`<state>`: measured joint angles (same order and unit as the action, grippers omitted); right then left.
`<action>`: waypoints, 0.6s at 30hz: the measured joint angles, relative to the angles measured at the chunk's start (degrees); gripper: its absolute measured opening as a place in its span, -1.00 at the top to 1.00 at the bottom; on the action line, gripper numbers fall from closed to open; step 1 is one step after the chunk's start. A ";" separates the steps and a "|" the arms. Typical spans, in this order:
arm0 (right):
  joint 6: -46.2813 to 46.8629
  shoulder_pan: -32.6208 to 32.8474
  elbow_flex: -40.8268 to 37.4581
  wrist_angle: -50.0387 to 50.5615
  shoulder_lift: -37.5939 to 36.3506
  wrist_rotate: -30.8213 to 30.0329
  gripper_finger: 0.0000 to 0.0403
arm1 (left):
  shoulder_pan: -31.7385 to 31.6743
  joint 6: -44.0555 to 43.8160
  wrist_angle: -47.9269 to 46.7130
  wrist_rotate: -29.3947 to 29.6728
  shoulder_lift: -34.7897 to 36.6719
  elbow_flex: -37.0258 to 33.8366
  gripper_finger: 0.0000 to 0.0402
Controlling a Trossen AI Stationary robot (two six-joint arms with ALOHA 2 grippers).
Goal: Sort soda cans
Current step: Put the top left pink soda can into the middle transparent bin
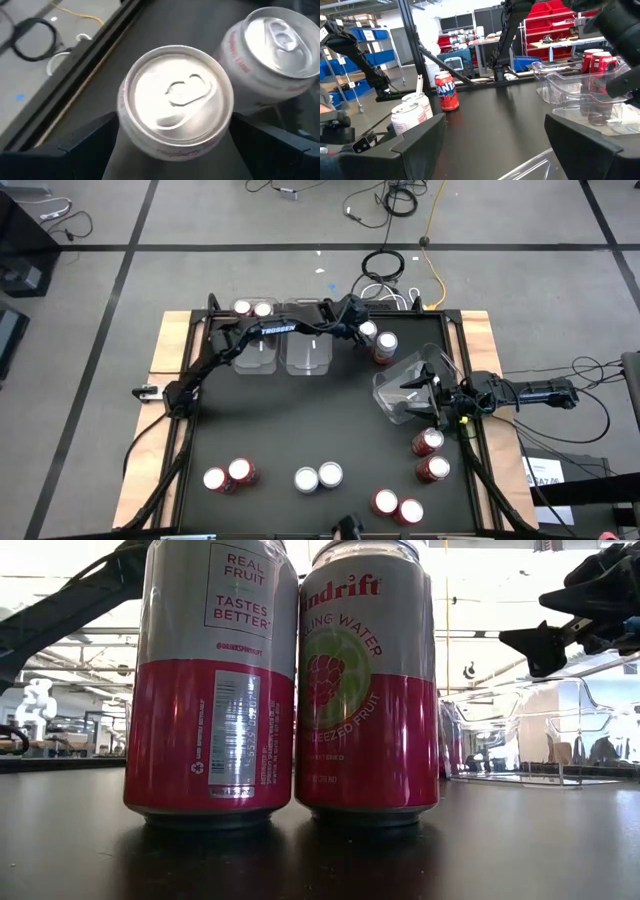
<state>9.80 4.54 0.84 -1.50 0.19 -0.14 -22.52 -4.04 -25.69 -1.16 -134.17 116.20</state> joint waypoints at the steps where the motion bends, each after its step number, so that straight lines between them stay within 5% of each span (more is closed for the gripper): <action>1: -0.01 0.00 0.00 0.04 -0.02 0.02 -0.66 | 0.04 0.04 0.79 0.76 0.02 0.00 -0.91; 11: 0.00 -0.01 0.00 0.04 -0.02 0.02 -0.66 | -0.33 0.25 4.26 1.43 -0.11 0.11 -0.89; 18: -0.01 0.00 0.00 0.04 -0.02 0.02 -0.66 | 0.03 0.01 3.77 1.46 -1.03 0.11 -0.68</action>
<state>9.79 4.54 0.84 -1.45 0.16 -0.12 -22.49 -4.03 -21.92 0.30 -135.20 116.31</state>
